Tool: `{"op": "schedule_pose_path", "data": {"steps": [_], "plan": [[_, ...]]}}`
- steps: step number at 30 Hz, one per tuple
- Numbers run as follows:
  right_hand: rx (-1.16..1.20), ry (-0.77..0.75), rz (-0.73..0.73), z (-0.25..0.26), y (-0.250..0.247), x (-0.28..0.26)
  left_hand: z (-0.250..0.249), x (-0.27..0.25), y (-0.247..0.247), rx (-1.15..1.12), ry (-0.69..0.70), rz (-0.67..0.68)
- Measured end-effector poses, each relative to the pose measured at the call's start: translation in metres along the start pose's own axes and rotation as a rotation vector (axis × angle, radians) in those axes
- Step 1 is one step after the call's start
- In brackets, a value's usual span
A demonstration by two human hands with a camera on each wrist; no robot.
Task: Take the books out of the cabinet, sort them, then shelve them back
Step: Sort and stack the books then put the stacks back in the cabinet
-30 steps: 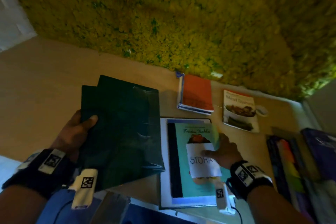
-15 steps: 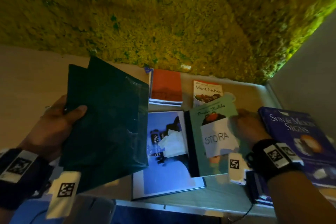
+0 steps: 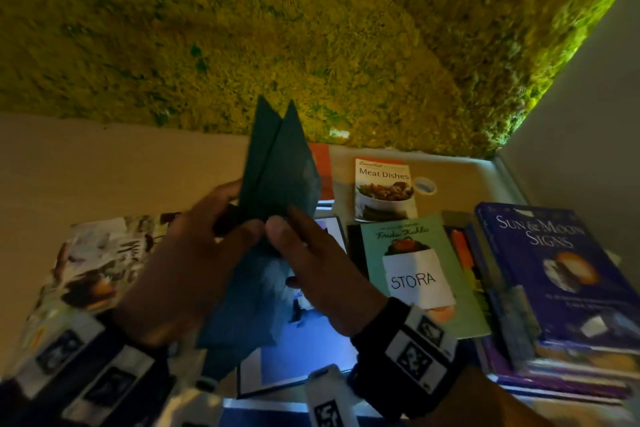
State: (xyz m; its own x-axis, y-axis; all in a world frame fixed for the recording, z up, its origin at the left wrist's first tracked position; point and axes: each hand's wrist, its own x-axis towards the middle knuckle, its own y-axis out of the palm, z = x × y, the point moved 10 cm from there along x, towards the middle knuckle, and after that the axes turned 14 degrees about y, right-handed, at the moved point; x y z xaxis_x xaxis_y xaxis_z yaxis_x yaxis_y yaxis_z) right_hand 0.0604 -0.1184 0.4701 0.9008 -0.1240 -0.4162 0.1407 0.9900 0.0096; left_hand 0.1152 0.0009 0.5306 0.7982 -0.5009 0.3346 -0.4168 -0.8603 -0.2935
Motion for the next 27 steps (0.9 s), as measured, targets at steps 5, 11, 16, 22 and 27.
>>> {"op": "schedule_pose_path", "data": {"steps": [5,11,16,22,27], "plan": [[0.218,0.024,0.033,0.004,-0.015,0.000,-0.015,-0.010,0.049,0.148,0.056,0.203],[0.393,0.015,-0.066,-0.010,-0.066,-0.001,0.006,-0.021,0.074,0.052,0.035,0.369],[0.206,-0.005,-0.217,-0.030,-0.116,-0.006,0.097,-0.010,-0.013,0.373,-0.155,-0.076],[0.025,0.132,-0.261,-0.082,-0.123,0.022,0.187,-0.042,0.024,0.105,-0.584,0.196],[-0.211,0.291,-0.358,-0.153,-0.137,0.068,0.205,-0.056,0.035,0.168,-0.625,0.184]]}}
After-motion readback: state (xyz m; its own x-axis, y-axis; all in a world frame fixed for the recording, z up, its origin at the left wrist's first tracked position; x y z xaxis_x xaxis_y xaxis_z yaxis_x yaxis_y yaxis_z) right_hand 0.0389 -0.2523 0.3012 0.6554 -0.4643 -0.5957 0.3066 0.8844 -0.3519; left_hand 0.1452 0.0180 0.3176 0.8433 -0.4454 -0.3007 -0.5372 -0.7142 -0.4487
